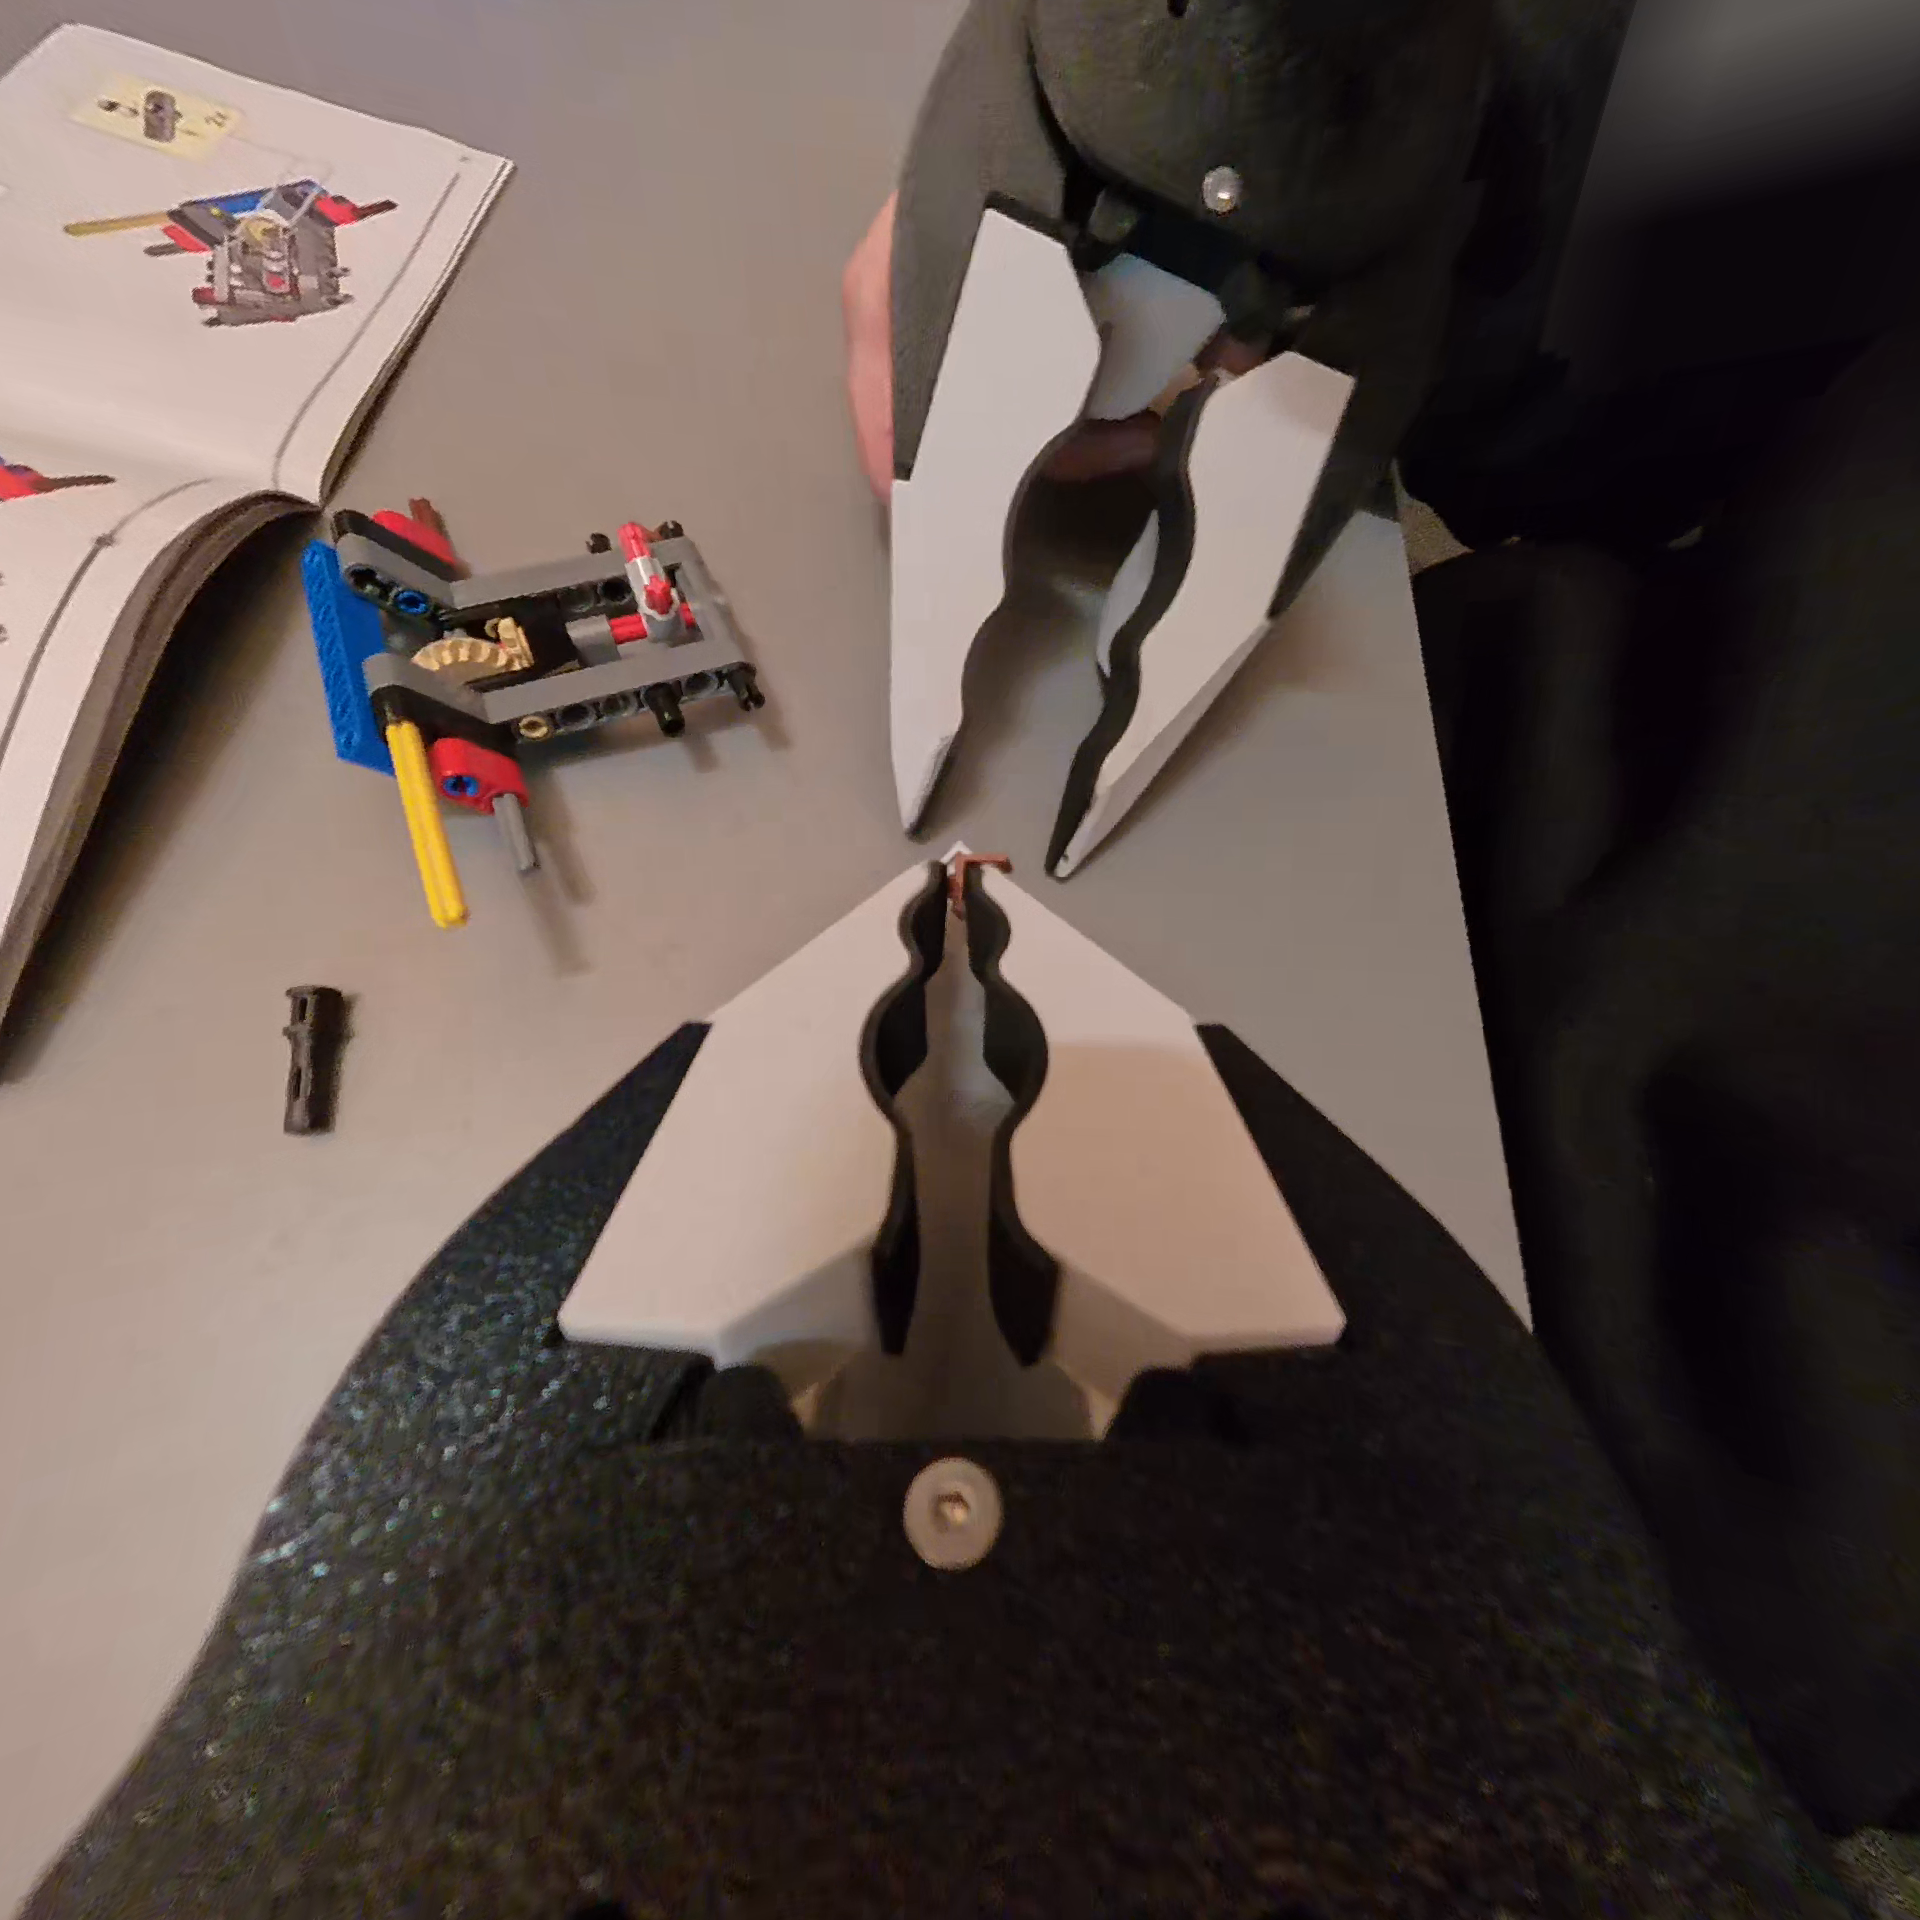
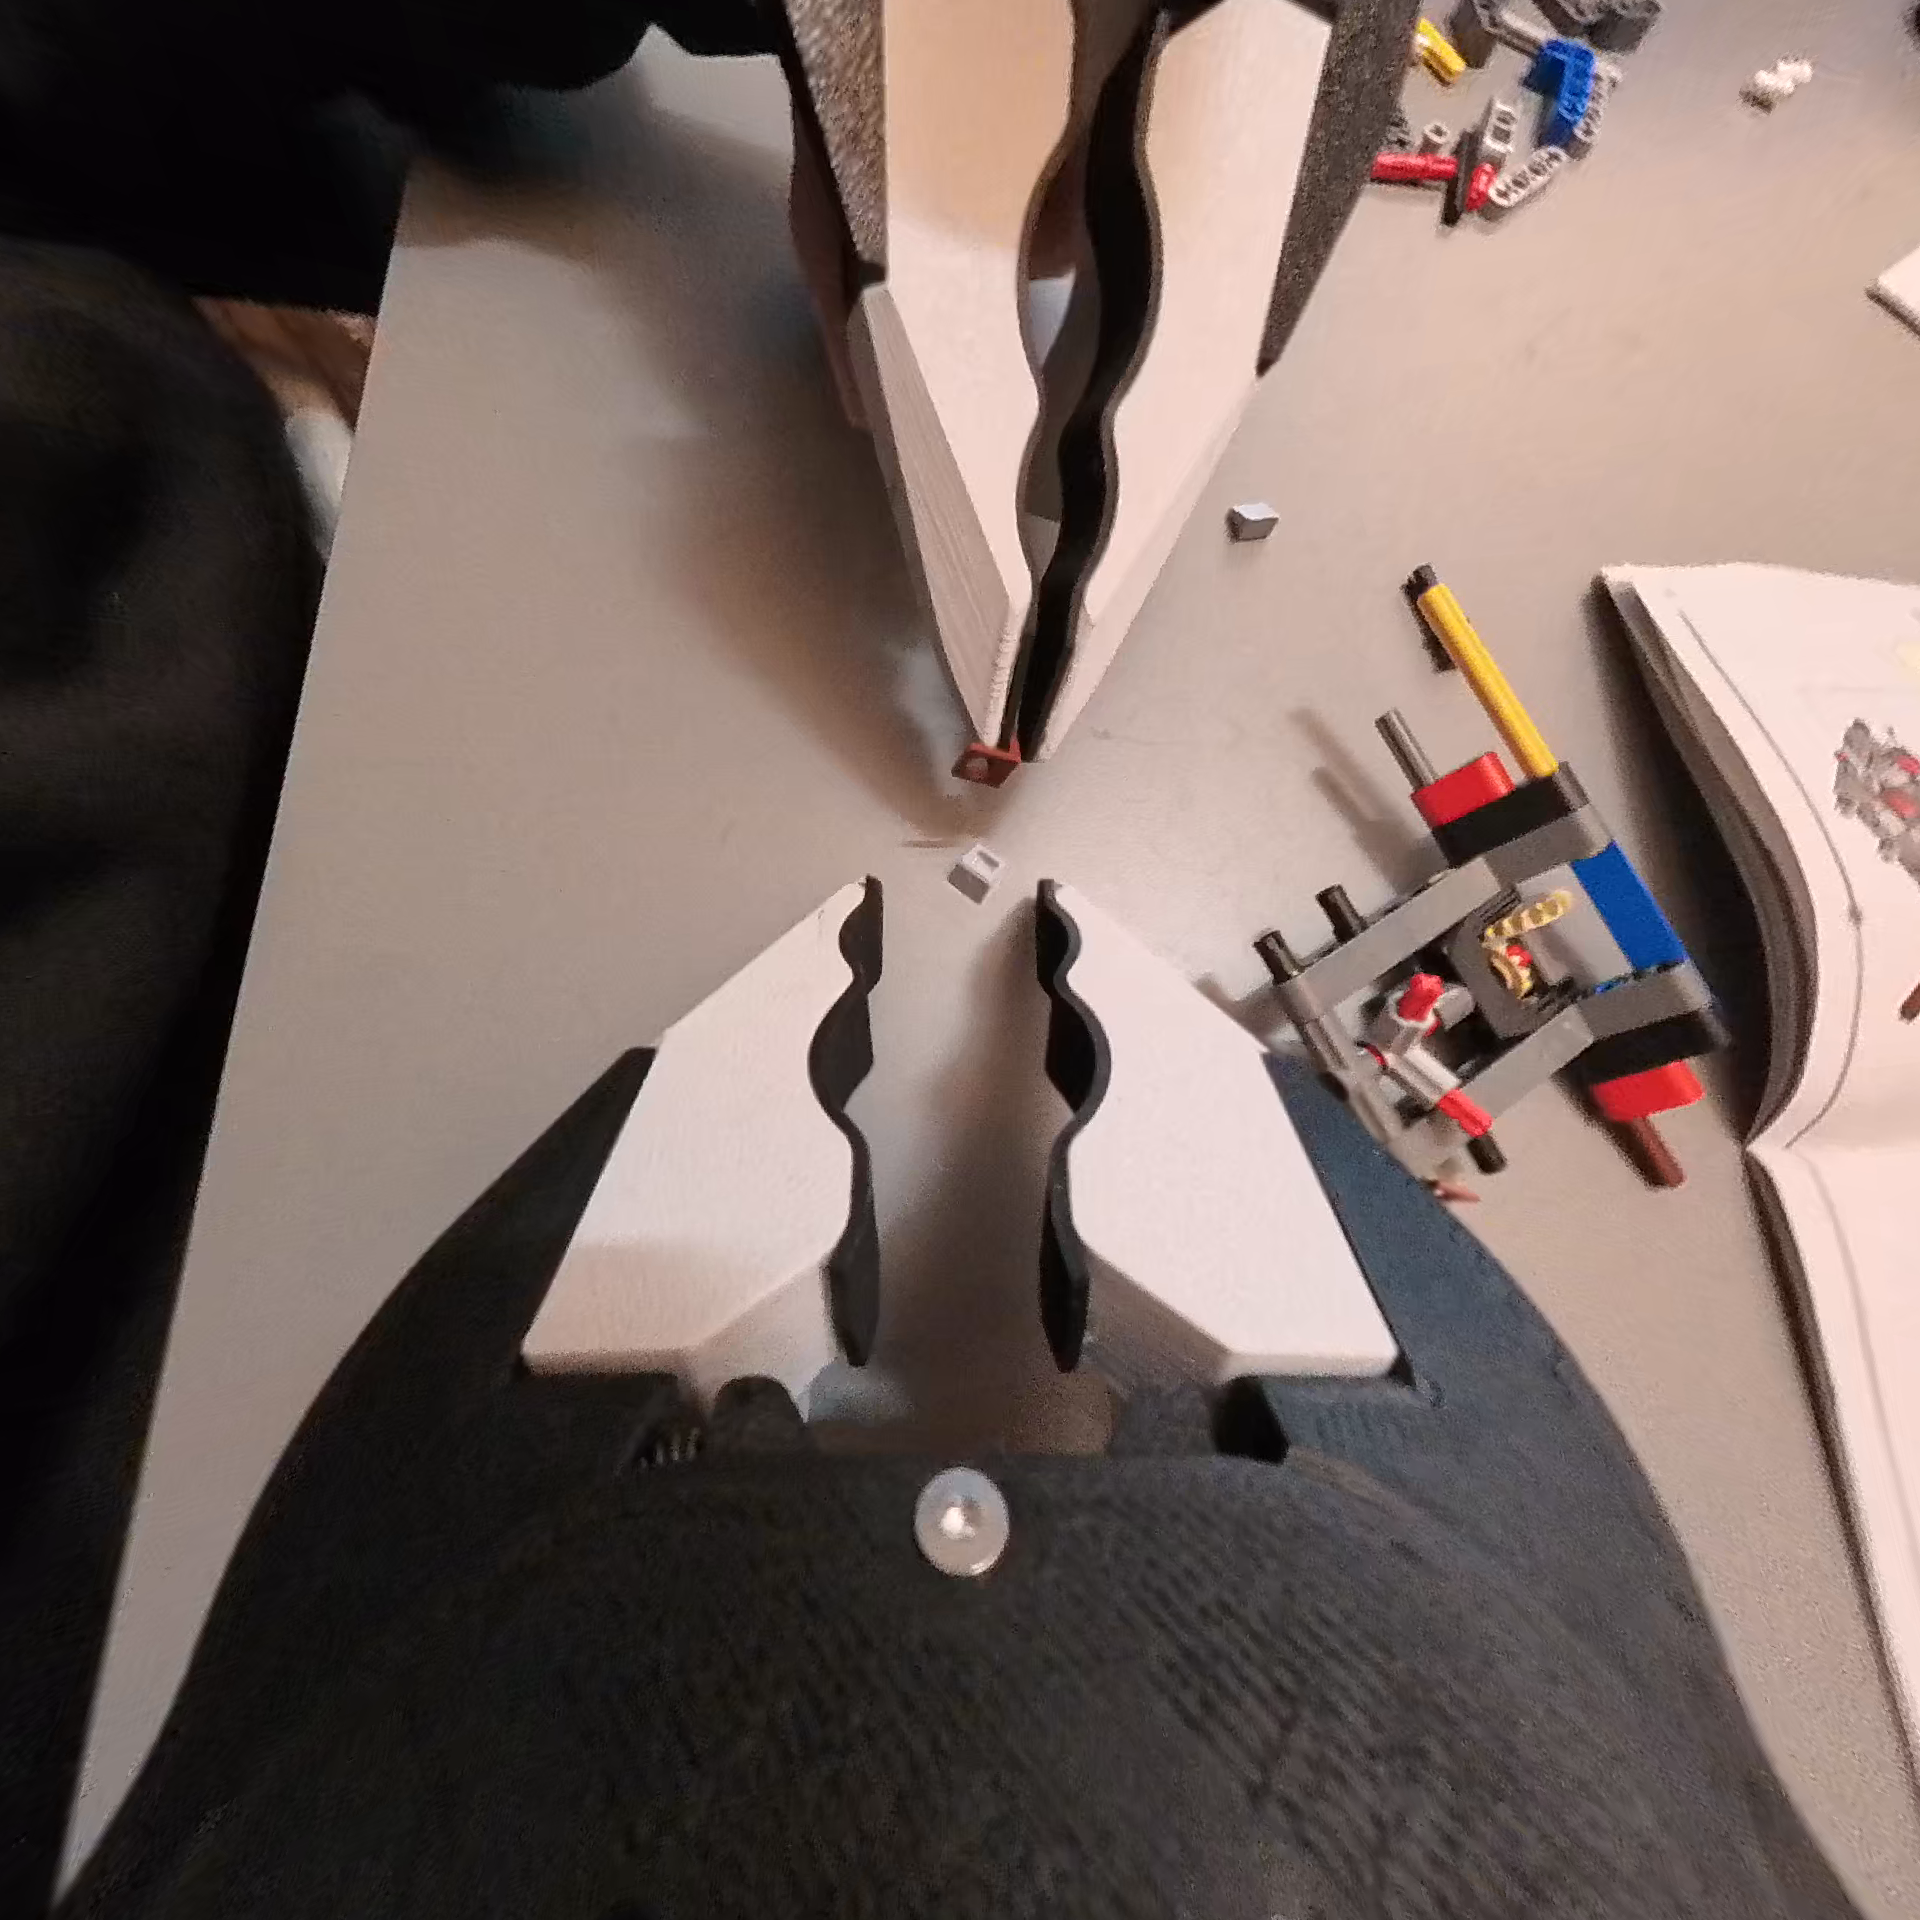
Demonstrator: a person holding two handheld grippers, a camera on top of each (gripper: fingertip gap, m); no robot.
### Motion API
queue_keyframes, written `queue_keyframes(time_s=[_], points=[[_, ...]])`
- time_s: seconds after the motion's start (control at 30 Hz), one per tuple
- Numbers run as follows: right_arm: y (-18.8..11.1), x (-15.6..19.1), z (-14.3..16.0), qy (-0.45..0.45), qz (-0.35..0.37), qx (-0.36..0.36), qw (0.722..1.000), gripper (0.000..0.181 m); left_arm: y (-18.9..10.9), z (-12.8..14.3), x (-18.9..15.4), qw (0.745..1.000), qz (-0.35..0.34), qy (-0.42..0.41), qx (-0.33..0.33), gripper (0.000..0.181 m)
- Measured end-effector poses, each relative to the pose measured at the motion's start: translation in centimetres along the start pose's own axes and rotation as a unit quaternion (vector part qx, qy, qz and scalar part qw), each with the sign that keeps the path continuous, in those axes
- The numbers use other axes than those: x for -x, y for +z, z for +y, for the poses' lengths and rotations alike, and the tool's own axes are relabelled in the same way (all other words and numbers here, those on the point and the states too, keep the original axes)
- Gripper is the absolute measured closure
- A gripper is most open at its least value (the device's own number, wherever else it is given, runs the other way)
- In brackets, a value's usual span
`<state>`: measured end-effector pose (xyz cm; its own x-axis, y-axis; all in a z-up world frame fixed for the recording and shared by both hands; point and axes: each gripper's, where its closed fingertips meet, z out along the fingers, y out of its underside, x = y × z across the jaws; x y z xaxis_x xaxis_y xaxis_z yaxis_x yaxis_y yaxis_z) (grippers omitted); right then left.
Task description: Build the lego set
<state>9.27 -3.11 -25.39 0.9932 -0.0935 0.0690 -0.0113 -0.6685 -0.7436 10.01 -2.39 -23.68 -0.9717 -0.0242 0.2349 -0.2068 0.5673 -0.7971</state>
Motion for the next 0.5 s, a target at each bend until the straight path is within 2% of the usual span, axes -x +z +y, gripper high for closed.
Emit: queue_keyframes(time_s=[0.13, 0.23, 0.33, 0.5], points=[[0.69, -0.49, -0.48, 0.066, 0.047, -0.004, 0.997, 0.16, 0.06, 0.26, 0.1, 1.0, -0.001, -0.01, 0.005, 0.18], [0.94, -0.73, -0.65, 0.081, 0.072, 0.0, 0.994, 0.167, -0.04, 0.13, 0.16, 1.0, -0.004, -0.01, 0.0, 0.18], [0.93, -0.35, -0.59, 0.045, 0.058, 0.007, 0.997, 0.181, -0.07, 0.03, -0.09, 1.0, -0.003, -0.007, -0.005, 0.18], [0.72, -0.24, -0.52, -0.044, 0.004, -0.01, 0.999, 0.18, -0.18, -0.06, -0.65, 1.0, 0.013, 0.001, -0.011, 0.18]])
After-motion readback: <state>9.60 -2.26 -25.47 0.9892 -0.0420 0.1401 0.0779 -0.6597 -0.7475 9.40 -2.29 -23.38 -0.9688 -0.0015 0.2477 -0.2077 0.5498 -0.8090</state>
